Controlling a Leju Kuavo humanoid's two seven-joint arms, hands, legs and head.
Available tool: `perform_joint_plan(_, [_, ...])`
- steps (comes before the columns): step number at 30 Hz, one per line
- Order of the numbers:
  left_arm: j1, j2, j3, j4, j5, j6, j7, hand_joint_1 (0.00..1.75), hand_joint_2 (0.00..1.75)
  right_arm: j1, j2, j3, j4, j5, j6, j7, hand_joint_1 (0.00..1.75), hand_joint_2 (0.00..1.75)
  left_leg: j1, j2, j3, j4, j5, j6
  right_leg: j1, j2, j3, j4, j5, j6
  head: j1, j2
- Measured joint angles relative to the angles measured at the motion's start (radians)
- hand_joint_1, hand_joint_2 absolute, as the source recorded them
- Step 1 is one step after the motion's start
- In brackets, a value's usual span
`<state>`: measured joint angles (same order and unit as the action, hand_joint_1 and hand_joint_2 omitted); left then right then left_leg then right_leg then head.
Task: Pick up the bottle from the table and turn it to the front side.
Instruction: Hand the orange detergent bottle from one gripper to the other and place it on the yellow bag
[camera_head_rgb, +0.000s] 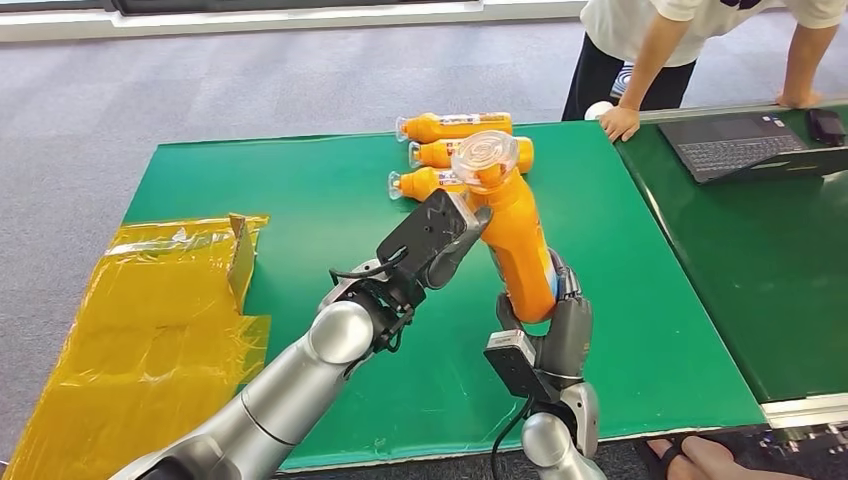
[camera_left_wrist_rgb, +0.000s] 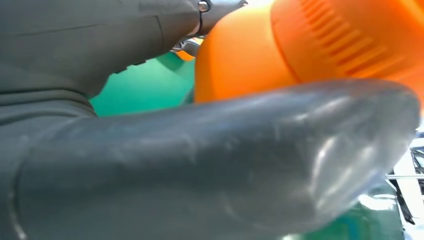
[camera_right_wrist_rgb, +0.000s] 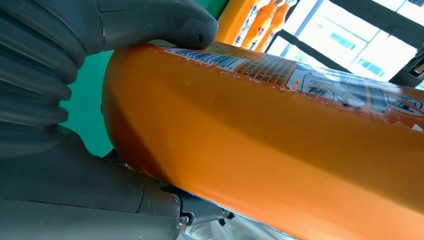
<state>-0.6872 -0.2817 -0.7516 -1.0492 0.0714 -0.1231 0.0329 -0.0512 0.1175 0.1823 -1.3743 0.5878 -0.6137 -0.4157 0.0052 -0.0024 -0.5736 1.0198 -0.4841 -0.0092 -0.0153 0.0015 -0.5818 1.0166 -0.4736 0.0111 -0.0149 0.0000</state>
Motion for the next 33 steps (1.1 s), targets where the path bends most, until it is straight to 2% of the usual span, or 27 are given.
perform_joint_plan(7, [-0.027,-0.018,-0.019,0.043,0.002,0.023,0.001,0.0,1.75,-0.018,0.0,0.0,0.027,-0.017,-0.004,-0.002,1.75,1.75,0.0,0.0,0.0,0.0,0.0,0.0,0.0,0.0,0.0,0.0,0.0,0.0,0.0,0.0])
perform_joint_plan(21, [-0.048,-0.022,-0.034,0.075,0.003,0.024,0.0,0.0,1.75,-0.044,0.001,0.0,0.071,-0.028,-0.005,-0.008,1.75,1.75,0.0,0.0,0.0,0.0,0.0,0.0,0.0,0.0,0.0,0.0,0.0,0.0,0.0,0.0])
perform_joint_plan(33, [-0.118,-0.051,-0.075,0.119,0.049,0.053,0.043,0.0,1.75,-0.083,0.009,0.0,0.105,-0.057,-0.004,-0.009,1.75,1.75,0.0,0.0,0.0,0.0,0.0,0.0,0.0,0.0,0.0,0.0,0.0,0.0,0.0,0.0])
